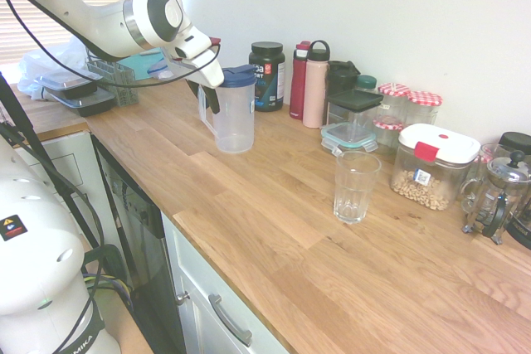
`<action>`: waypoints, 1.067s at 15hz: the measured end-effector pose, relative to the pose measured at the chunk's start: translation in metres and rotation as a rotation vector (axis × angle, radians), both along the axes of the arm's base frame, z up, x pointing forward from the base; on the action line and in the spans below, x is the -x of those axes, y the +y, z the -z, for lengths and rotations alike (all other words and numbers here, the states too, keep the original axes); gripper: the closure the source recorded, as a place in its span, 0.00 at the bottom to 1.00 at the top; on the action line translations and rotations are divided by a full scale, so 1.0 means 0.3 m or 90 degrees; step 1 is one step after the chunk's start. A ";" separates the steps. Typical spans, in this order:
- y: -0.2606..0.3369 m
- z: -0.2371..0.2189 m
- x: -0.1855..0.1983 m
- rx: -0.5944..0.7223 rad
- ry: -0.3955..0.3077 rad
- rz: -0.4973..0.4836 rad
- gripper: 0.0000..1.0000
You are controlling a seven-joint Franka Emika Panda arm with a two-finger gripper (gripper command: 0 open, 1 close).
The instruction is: Pour me some water
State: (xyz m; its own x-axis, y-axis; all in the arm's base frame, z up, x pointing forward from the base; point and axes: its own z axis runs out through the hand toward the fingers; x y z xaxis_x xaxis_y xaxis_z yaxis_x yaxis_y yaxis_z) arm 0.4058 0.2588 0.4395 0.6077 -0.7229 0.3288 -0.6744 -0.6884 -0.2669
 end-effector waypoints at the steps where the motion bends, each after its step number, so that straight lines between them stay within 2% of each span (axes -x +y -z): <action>1: 0.003 0.000 0.001 -0.001 -0.001 -0.002 1.00; 12: -0.003 -0.024 0.005 -0.010 -0.007 -0.001 1.00; 16: -0.074 -0.161 0.075 -0.017 -0.007 -0.030 1.00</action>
